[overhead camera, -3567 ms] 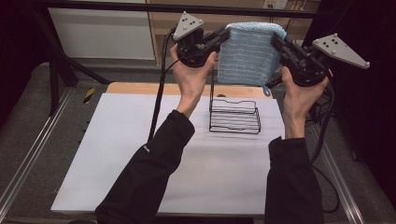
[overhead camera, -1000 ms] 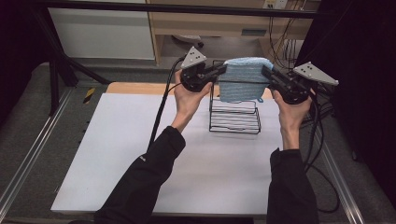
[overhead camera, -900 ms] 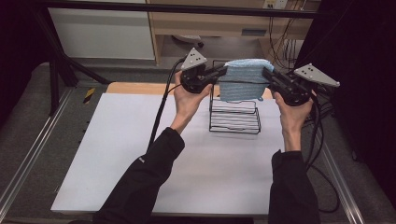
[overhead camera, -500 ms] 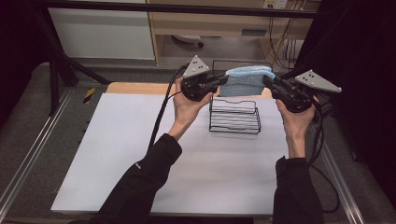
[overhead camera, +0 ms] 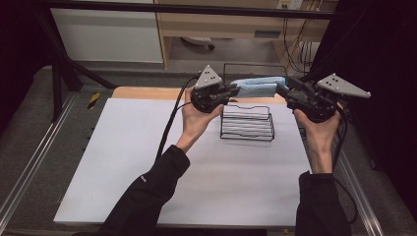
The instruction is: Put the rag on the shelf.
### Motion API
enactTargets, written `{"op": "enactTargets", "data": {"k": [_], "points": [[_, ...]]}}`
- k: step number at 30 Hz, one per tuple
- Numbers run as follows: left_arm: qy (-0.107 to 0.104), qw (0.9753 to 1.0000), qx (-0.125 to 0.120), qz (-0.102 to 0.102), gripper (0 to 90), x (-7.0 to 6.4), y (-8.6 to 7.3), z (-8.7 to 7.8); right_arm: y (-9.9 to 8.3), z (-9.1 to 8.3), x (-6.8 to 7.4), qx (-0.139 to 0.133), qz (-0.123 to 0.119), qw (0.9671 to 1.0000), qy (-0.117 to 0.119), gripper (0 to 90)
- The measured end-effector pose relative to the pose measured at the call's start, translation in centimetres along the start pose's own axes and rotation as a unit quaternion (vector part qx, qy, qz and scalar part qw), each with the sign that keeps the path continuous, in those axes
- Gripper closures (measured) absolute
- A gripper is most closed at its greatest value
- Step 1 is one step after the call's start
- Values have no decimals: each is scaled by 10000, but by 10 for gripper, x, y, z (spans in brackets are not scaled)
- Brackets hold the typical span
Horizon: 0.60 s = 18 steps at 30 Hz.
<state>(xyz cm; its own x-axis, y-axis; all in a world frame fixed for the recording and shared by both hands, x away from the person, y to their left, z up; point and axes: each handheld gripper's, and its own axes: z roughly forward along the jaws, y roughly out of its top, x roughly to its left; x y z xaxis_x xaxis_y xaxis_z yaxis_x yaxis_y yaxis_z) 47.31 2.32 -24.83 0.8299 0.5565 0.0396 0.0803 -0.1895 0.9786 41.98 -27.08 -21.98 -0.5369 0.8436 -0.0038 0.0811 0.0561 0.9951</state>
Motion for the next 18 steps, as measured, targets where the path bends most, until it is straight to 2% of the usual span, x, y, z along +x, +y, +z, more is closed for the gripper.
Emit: {"op": "enactTargets", "data": {"k": [4, 5, 6, 7, 8, 9, 11, 12, 13, 14, 15, 18], "points": [[-18, 10000, 64, 42, 842, -1, -2, 0, 8, 3, 2, -8, 8, 10000, -10, 501], [-21, 10000, 73, 54, 841, -1, -3, 0, 10, 5, 3, -3, 33, 10000, -4, 530], [-24, 9999, 87, 62, 841, -1, -3, 0, 13, 6, 3, 23, 75, 10000, -9, 574], [-32, 9999, 94, 56, 841, -1, -3, 0, 16, 10, 3, 153, 157, 9998, 40, 683], [-36, 9999, 103, 59, 841, -1, -3, 0, 17, 13, 4, 249, 184, 9995, 43, 722], [-37, 9999, 111, 60, 841, -1, -3, 0, 17, 13, 4, 249, 184, 9995, 43, 722], [-56, 9999, 127, 47, 837, -1, -3, -1, 17, 18, 3, 487, 267, 9984, 83, 839], [-67, 9999, 135, 37, 837, -1, -4, -1, 17, 18, 3, 487, 267, 9984, 83, 839], [-76, 9999, 143, 25, 832, -1, -4, -1, 14, 20, 3, 633, 306, 9974, 129, 886], [-89, 9998, 158, 6, 832, -1, -4, -2, 14, 20, 3, 633, 306, 9974, 129, 886], [-113, 9998, 172, -27, 815, 0, -4, -3, 11, 20, 2, 748, 323, 9966, 138, 900], [-204, 9994, 159, -218, 789, 1, 0, -7, 7, 19, 1, 829, 315, 9959, 152, 900]]}}
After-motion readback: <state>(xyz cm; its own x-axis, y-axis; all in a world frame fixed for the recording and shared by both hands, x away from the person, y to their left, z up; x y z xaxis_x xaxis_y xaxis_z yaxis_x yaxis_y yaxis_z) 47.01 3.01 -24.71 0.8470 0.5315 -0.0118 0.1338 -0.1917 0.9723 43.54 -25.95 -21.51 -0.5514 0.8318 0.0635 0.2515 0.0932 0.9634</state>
